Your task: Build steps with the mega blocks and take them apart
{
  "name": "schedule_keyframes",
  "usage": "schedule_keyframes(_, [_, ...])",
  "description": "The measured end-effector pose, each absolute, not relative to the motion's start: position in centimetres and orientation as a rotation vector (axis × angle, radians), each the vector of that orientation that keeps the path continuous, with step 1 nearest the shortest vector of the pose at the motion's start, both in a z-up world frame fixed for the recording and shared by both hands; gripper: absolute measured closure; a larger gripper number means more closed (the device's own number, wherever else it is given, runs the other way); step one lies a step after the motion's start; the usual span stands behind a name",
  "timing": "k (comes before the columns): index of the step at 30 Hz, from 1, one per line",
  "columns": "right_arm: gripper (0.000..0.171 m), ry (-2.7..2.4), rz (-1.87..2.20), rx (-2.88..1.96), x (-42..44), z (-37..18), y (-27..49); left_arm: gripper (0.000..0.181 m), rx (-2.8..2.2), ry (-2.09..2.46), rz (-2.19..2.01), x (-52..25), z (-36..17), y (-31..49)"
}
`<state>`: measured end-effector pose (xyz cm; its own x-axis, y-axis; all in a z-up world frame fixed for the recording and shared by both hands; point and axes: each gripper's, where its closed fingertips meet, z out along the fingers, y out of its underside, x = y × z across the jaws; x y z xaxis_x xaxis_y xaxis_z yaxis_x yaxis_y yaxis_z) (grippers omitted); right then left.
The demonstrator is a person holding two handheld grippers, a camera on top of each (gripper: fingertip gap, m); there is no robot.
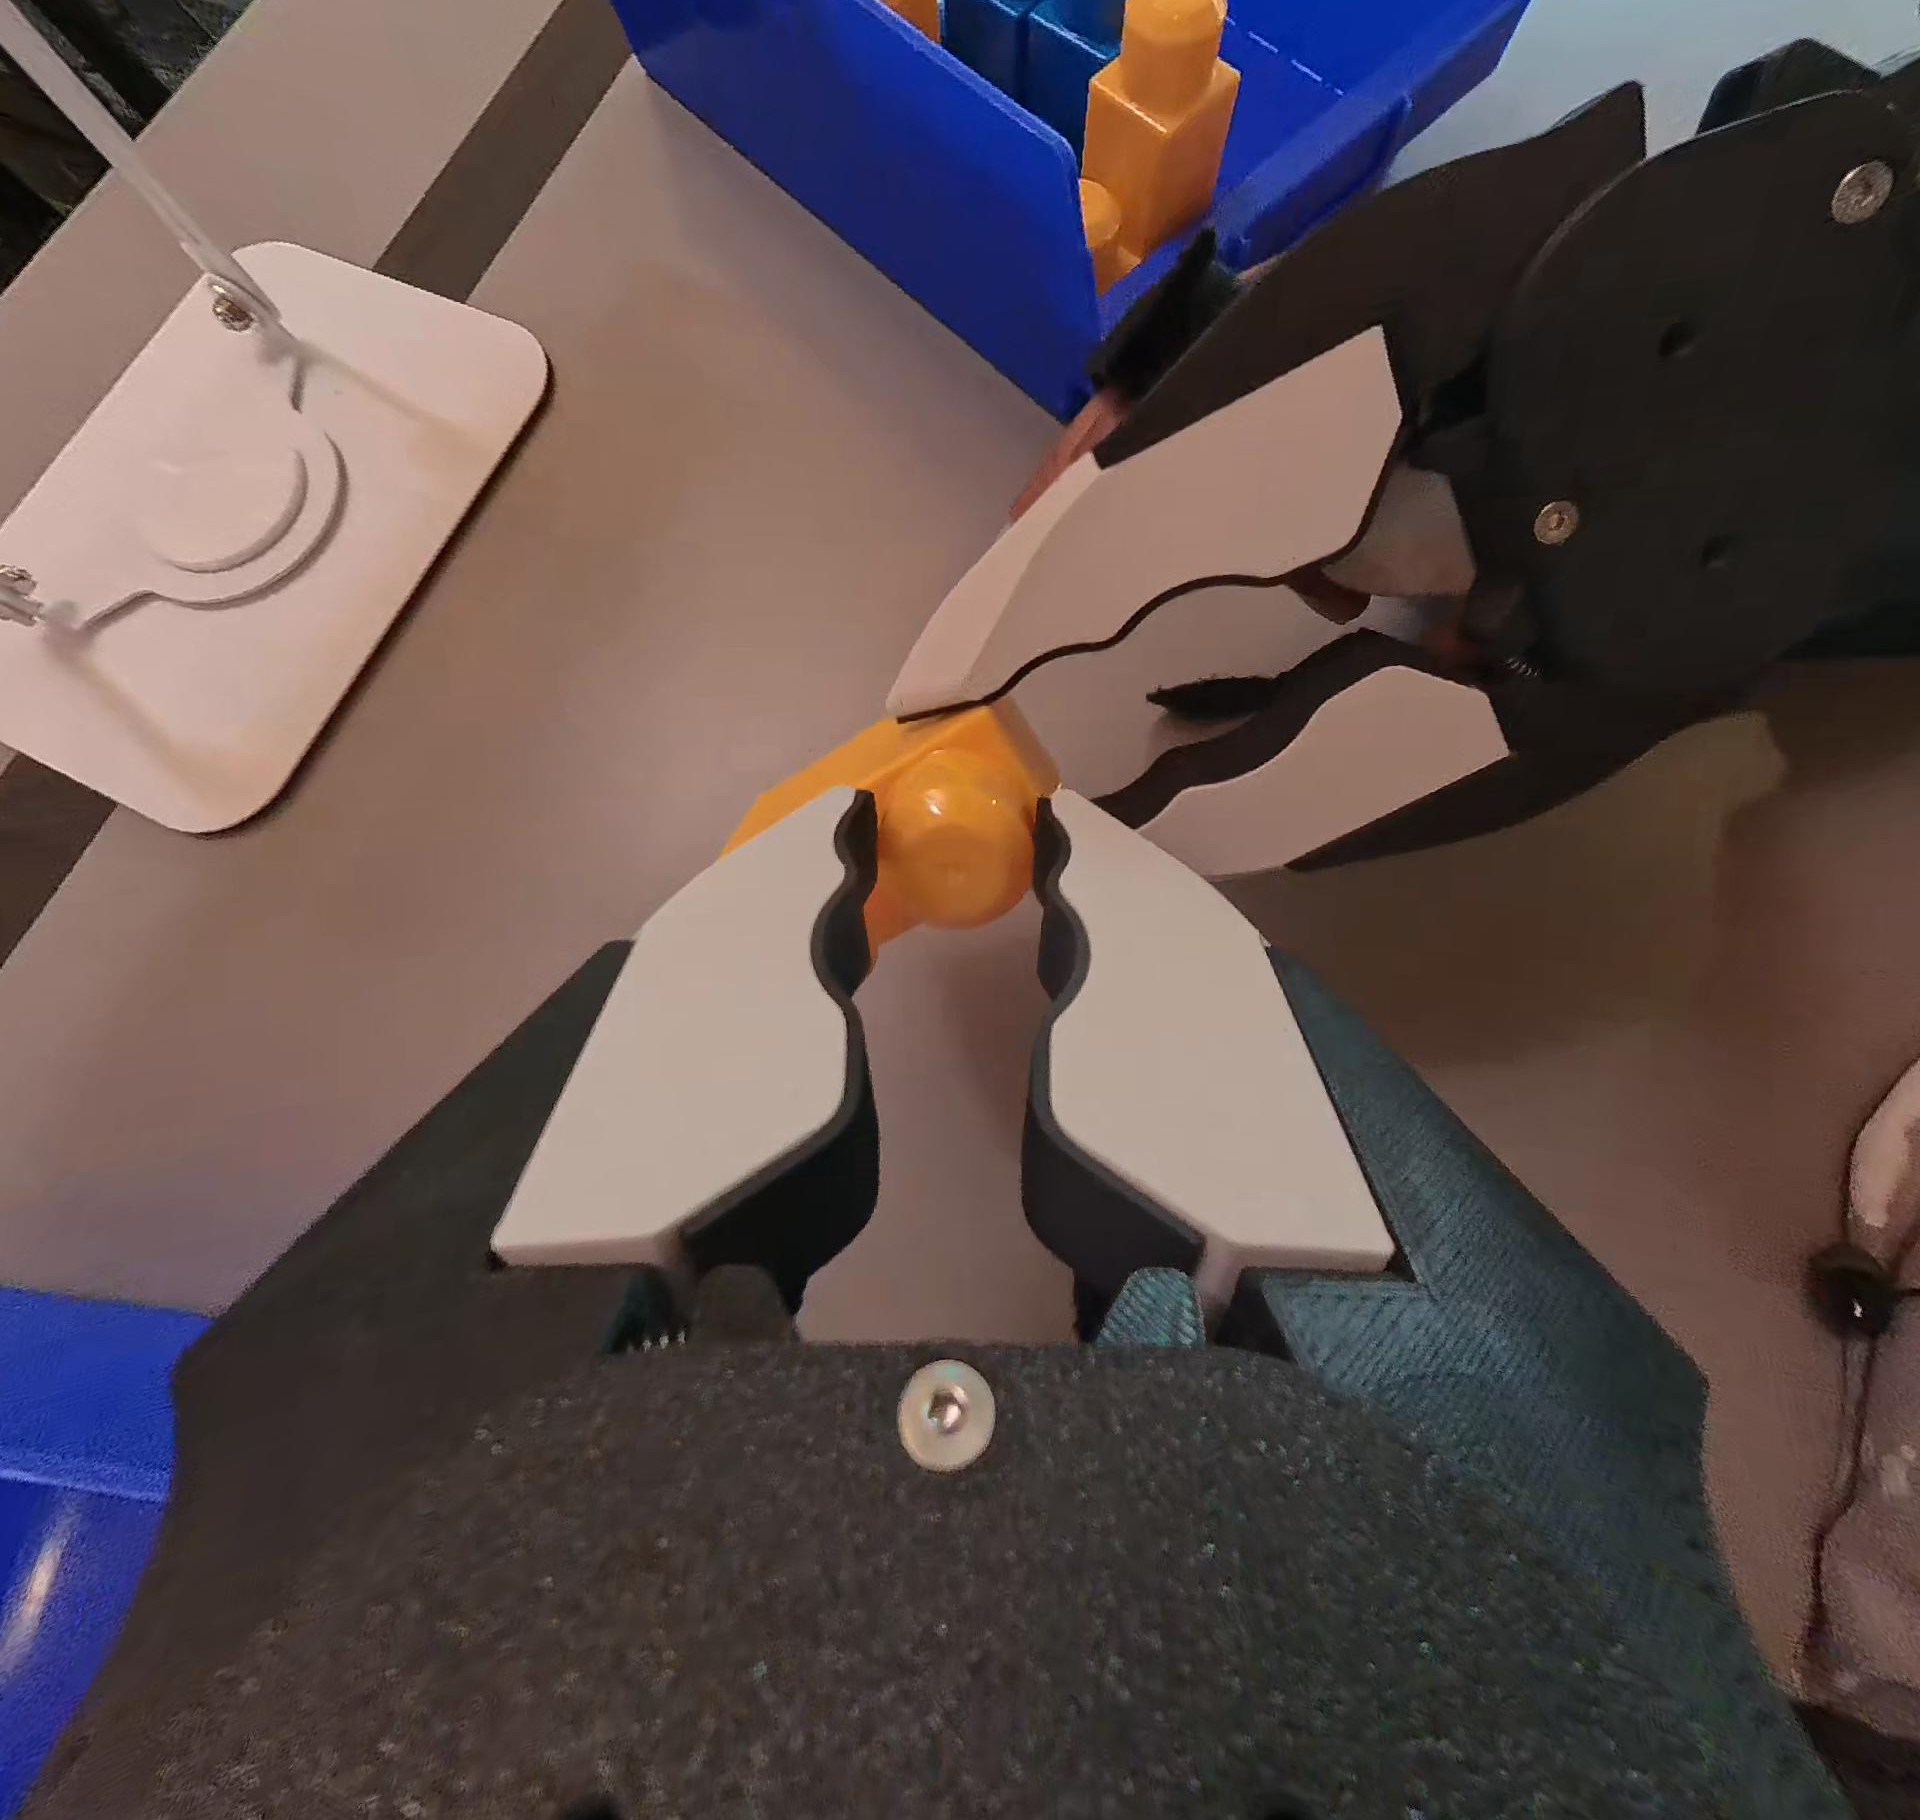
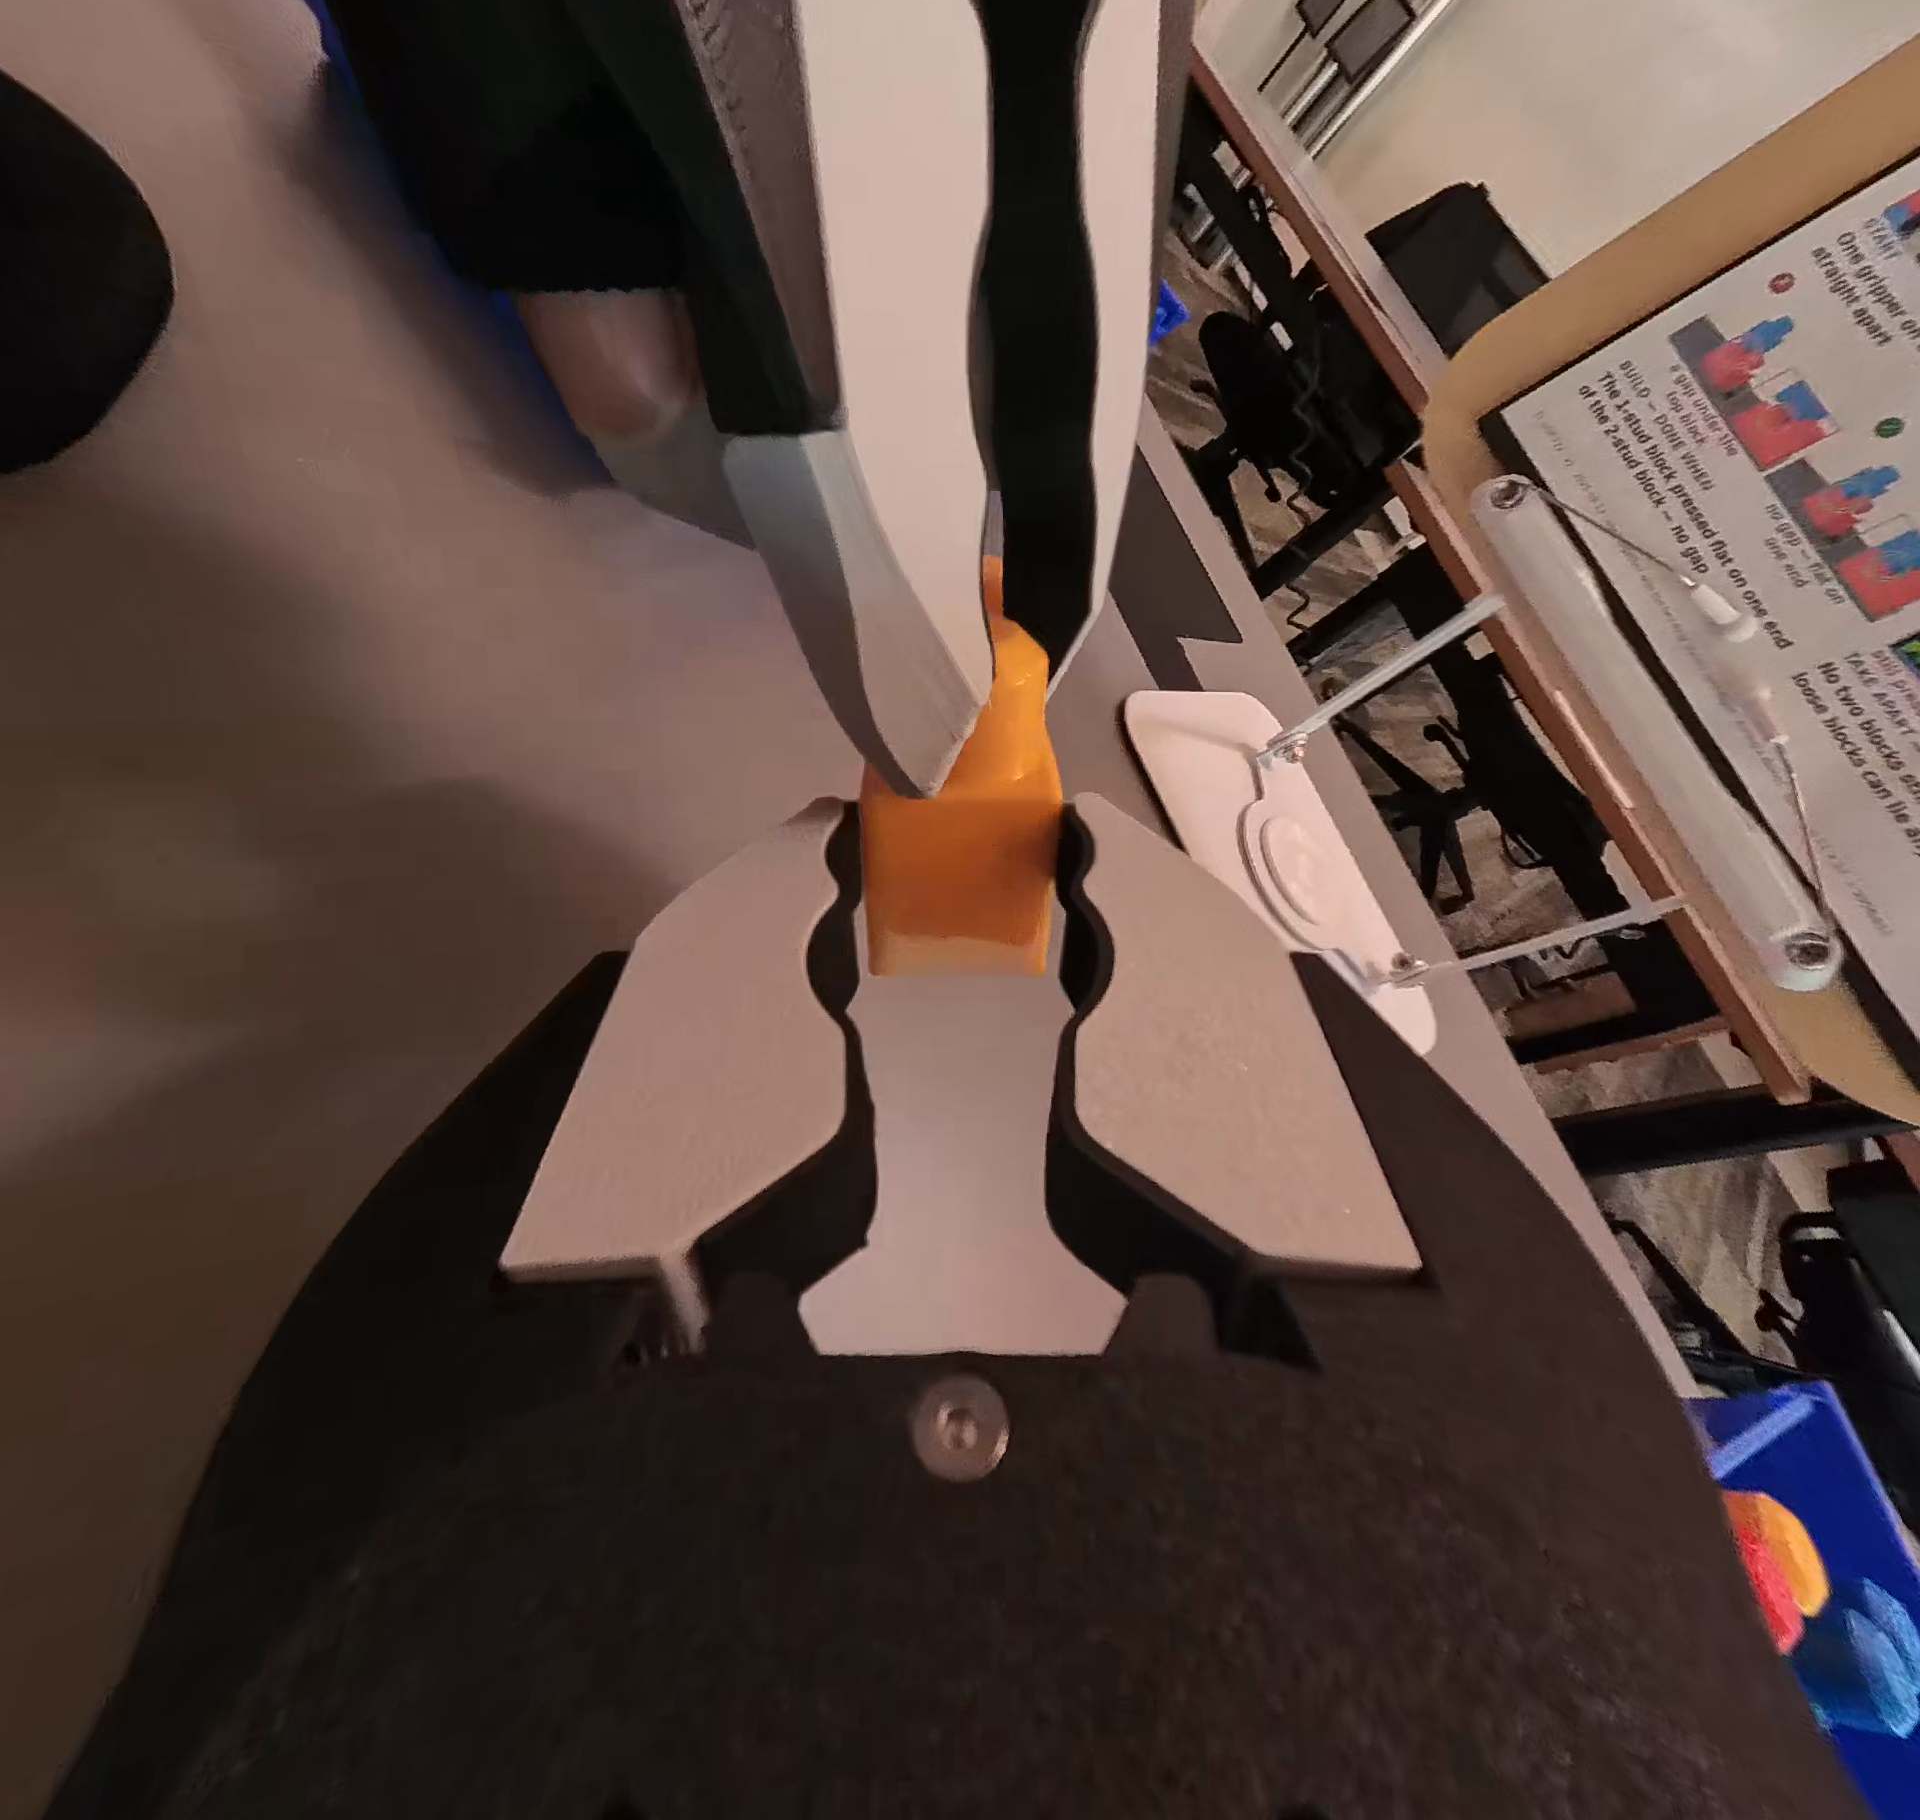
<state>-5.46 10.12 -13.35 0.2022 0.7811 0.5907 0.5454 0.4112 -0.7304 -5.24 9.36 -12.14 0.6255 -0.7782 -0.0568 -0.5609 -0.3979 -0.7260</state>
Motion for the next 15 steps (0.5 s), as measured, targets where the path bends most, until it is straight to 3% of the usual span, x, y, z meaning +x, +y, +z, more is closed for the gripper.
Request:
schedule_keyframes(6, [0.136,-1.46,0.391,-1.273,-5.2,-12.8,9.8,0.151,-2.031,1.016,-0.461,-4.9,-11.3,9.2])
schedule_keyframes(15, [0.136,-1.417,1.144,-1.225,-3.1,-10.3,7.3,0.118,-1.856,1.116,-0.667,-5.5,-11.0,6.7])
